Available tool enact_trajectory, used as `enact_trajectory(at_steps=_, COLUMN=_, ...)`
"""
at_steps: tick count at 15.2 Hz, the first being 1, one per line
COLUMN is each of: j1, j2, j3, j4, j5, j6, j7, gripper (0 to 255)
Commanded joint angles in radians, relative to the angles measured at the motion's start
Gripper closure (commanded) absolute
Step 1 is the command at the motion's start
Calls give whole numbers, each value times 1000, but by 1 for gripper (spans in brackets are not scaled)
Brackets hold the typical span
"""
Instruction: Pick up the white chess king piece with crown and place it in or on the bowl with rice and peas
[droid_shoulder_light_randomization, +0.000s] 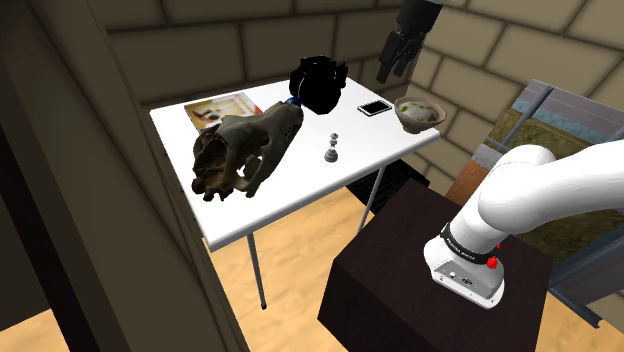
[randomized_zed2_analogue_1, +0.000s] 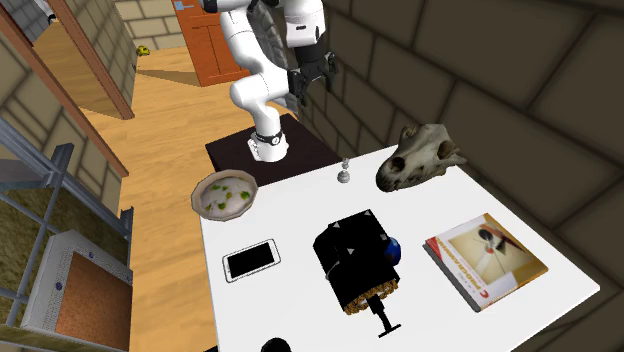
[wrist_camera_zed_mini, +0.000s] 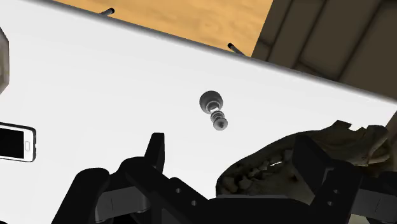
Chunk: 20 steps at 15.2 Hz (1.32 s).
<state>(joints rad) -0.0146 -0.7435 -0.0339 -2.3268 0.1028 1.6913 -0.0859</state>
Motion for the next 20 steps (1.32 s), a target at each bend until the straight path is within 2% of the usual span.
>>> enact_trajectory(at_steps=1, j1=0, j2=0, j3=0, j4=0, j5=0, j6=0, j7=0, gripper=0)
enact_trajectory(at_steps=9, j1=-35, j2=144, j3=156, j4=-120, j5=-1, j6=255, j7=251, gripper=0)
enact_trajectory(at_steps=16, j1=-85, j2=362, j3=283, j4=-137, j5=-55, j6=462, j7=499, gripper=0)
enact_trajectory(at_steps=20, j1=-87, j2=387, j3=288, j4=-160, j5=-60, j6=510, j7=506, gripper=0)
